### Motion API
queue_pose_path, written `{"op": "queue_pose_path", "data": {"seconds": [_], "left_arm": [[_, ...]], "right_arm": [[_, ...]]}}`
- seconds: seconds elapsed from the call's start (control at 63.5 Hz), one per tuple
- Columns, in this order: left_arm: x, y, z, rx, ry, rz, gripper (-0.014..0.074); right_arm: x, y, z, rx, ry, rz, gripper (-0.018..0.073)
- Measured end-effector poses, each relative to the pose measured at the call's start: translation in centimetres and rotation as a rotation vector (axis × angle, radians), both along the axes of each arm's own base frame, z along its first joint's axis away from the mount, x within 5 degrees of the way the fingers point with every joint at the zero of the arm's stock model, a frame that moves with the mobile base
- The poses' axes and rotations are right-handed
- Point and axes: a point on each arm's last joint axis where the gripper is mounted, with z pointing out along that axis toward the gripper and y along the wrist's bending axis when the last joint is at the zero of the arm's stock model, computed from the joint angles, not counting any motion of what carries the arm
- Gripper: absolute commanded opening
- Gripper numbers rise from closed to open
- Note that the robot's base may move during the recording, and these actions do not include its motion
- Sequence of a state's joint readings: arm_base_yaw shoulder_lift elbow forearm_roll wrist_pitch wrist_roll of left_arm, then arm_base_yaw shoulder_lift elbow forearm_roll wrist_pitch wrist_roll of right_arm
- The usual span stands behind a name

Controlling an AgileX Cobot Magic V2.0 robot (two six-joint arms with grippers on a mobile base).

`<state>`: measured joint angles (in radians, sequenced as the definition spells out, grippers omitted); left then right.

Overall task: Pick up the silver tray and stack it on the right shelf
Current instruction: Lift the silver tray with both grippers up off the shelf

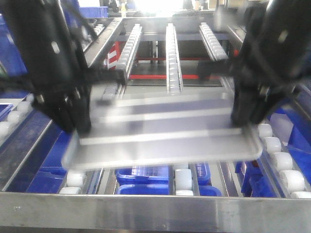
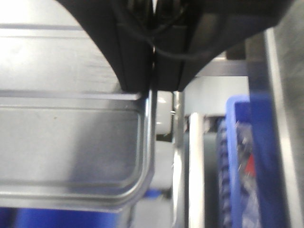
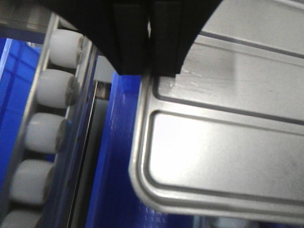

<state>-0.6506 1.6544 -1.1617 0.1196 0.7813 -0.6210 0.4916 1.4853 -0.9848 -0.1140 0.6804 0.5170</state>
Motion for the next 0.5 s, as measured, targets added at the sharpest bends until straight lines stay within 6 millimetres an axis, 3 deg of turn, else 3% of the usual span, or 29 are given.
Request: {"op": "queue_pose_path", "data": {"seconds": [0.173,0.331,0.409,0.504], "left_arm": [[-2.2,0.2,5.1,-0.023,-0.092,-0.016,-0.0093],[-4.2,-0.4,9.9,-0.017,-0.167,-0.067,-0.0093],[-5.0,-1.0,11.6,-0.016,-0.2,-0.083,-0.0093],[-5.4,-1.3,12.3,-0.003,-0.221,-0.086,-0.0093]], "right_arm": [[-1.7,-1.0,3.0,0.028,-0.062,-0.004,0.0057],[-2.9,-1.7,4.6,0.033,-0.086,-0.009,0.0057],[-3.2,-1.9,5.0,0.032,-0.094,-0.011,0.0057],[-3.4,-2.0,5.3,0.037,-0.1,-0.015,0.0057]]}}
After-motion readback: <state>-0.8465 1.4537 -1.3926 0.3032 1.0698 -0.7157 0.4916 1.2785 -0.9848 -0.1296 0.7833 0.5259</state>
